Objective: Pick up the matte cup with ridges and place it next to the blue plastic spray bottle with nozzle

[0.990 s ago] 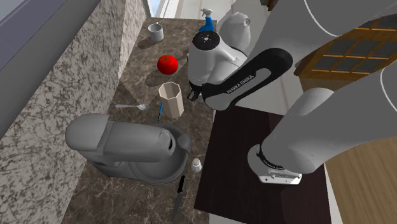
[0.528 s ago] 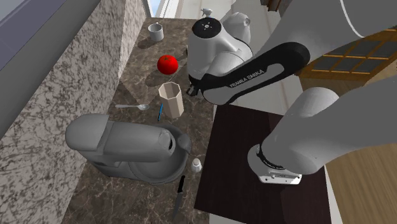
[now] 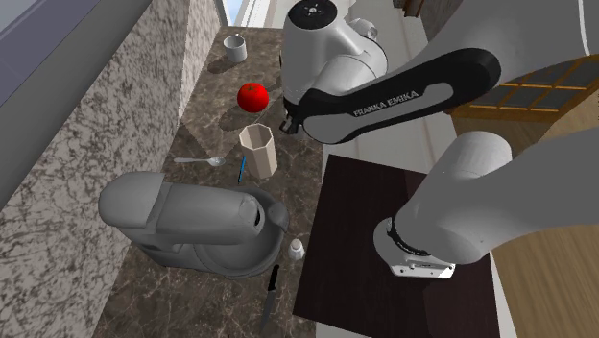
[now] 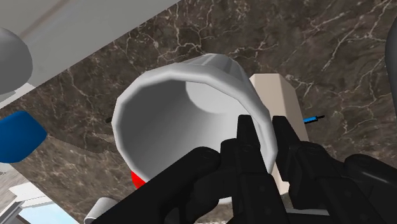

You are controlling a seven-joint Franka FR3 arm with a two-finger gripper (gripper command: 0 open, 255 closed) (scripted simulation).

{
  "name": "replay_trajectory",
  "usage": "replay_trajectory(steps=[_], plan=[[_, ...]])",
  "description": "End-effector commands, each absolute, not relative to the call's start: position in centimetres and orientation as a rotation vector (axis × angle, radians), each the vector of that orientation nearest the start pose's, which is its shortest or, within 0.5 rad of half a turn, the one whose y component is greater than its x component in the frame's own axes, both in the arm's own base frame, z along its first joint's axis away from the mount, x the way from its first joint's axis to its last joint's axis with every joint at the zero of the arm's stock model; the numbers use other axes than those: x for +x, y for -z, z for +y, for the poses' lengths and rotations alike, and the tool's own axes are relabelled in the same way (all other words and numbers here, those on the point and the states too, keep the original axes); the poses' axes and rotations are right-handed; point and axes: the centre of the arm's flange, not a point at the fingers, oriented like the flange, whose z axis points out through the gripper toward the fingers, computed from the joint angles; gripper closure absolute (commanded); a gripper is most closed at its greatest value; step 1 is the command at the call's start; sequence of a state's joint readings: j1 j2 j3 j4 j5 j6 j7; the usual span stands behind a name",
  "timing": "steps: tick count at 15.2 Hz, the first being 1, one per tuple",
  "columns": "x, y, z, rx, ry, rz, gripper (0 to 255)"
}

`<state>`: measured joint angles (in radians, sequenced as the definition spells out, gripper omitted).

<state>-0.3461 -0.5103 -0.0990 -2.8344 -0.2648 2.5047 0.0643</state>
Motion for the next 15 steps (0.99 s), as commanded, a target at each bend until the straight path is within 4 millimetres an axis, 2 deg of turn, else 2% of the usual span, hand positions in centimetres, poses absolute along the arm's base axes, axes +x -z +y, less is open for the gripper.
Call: replay_trajectory(steps=[1, 15], plan=[[32.6, -36.8, -15.0, -3.253, 0.256, 0.495, 255], [32.6, -44.2, -15.0, -3.253, 0.256, 0.495, 255]])
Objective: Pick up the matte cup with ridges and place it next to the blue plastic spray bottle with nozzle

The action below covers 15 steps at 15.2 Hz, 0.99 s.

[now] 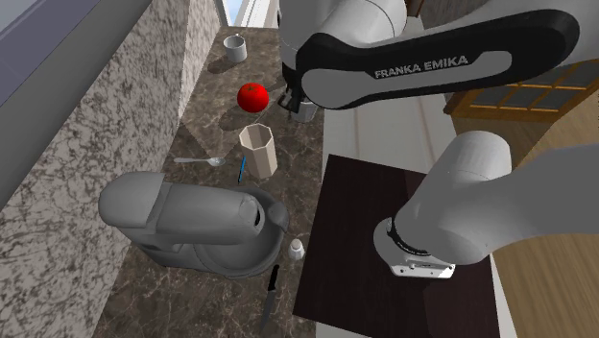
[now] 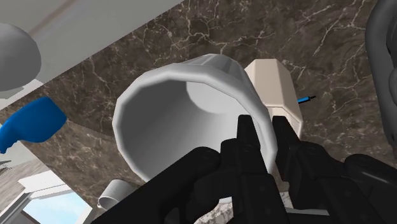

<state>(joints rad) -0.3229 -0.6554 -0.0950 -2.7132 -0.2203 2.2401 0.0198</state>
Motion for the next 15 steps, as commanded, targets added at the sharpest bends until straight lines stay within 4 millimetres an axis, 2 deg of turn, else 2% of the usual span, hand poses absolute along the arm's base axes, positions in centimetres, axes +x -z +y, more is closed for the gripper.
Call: replay_trajectory(steps=[1, 3, 15], plan=[[32.6, -44.7, -15.0, -3.253, 0.256, 0.495, 255], [32.6, -45.7, -15.0, -3.253, 0.256, 0.495, 255], [34.8, -45.7, -30.7, -3.253, 0.256, 0.495, 255]])
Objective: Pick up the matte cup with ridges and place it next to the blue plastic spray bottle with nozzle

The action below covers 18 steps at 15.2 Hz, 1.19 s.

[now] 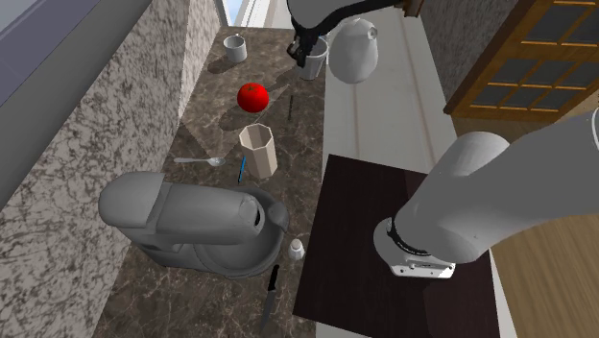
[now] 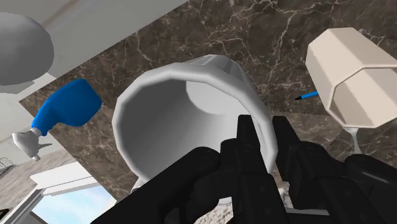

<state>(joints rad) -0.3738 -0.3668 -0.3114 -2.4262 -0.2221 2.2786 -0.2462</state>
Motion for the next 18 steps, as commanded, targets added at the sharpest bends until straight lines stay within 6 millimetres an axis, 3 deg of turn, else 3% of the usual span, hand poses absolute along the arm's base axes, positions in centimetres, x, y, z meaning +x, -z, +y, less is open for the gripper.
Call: replay_trajectory(steps=[1, 18], plan=[[35.0, -45.7, -32.0, -3.253, 0.256, 0.495, 255], [38.1, -45.7, -54.2, -3.253, 0.256, 0.495, 255]])
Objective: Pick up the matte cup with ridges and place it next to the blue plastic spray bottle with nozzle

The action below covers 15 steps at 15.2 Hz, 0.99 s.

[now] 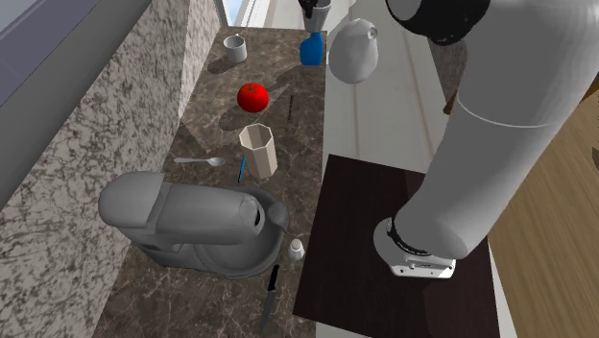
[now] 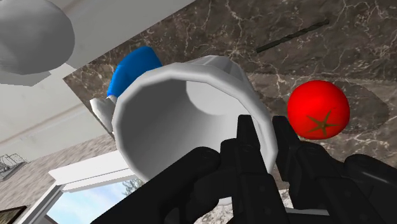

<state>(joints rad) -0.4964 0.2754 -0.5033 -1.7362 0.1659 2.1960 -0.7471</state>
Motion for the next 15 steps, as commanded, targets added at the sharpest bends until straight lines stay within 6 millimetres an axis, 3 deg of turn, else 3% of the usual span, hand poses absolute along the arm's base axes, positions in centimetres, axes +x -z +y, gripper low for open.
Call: replay_trajectory(steps=[1, 8, 15], plan=[[38.3, -45.7, -55.5, -3.253, 0.256, 0.495, 255], [39.6, -45.7, -64.8, -3.253, 0.256, 0.495, 255], [39.6, -42.1, -64.8, -3.253, 0.256, 0.495, 255]])
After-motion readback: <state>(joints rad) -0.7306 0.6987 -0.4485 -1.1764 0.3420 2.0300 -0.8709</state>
